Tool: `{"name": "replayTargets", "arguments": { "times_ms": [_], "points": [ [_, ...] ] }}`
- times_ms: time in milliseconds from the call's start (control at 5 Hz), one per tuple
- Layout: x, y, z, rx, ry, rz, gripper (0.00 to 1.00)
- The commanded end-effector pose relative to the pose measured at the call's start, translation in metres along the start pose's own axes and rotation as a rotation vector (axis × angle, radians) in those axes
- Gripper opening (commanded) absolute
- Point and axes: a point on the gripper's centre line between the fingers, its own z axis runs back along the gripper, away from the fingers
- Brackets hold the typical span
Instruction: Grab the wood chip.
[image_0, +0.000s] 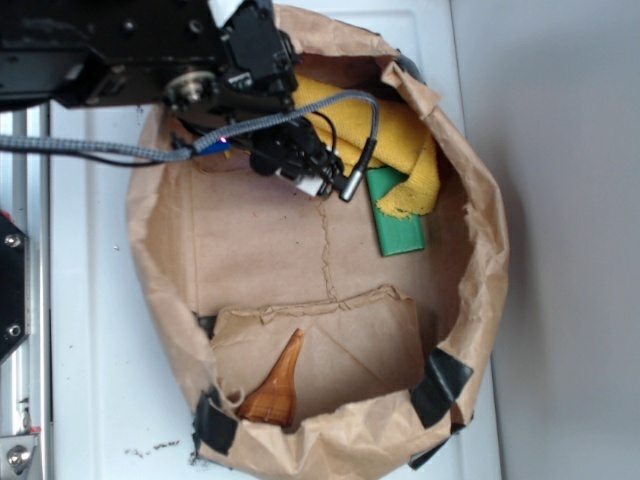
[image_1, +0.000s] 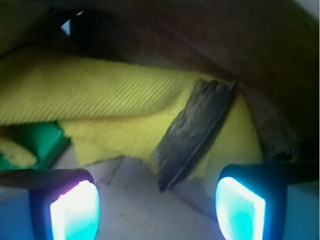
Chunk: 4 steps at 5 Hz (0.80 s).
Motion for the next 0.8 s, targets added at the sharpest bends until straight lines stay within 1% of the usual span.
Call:
{"name": "replayTargets", "arguments": {
  "times_ms": [0, 200, 400, 600],
  "points": [
    [0.023, -0.001, -0.017, 0.071, -0.092, 0.065, 1.00],
    [0.025, -0.006, -0.029, 0.093, -0.129, 0.074, 1.00],
    [0.024, -0.007, -0.035, 0.095, -0.153, 0.060, 0.68],
    [0.022, -0.005, -0.027, 0.060, -0.160, 0.084, 0.00]
  ]
}}
